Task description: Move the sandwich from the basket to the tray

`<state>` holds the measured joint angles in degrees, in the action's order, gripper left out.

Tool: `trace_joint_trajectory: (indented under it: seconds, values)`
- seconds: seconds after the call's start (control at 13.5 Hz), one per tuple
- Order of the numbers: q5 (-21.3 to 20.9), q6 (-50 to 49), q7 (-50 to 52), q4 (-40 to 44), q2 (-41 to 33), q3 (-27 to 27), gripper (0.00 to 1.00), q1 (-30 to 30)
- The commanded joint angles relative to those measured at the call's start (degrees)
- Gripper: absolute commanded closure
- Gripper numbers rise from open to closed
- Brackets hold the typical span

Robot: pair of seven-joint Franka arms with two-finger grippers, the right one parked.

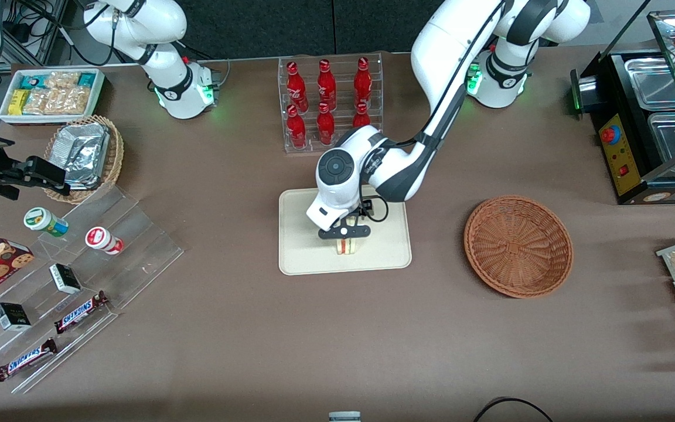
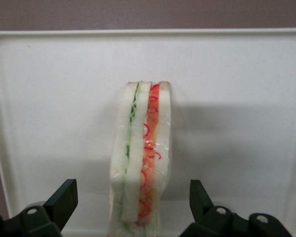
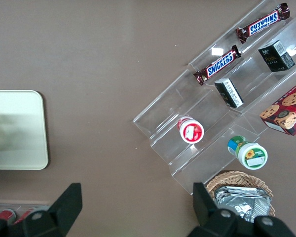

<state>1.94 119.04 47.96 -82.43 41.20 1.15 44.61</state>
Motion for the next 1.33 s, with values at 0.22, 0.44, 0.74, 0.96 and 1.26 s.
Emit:
trace_joint_trajectory:
  seconds: [0.22, 0.44, 0.74, 0.96, 1.26]
  values:
    - [0.4, -9.3, -0.5, -0.7, -6.3, -1.9, 0.0, -5.1]
    - [0.5, -10.0, -3.0, -1.6, -8.2, -1.9, 0.0, -9.9]
    - [3.9, -13.4, -13.9, -5.9, -13.8, -1.9, 0.0, -16.6]
    - [5.3, -18.1, -20.6, -6.0, -15.4, -1.9, 0.0, -21.0]
    - [6.0, -21.4, -25.3, -6.7, -18.4, -1.9, 0.0, -25.3]
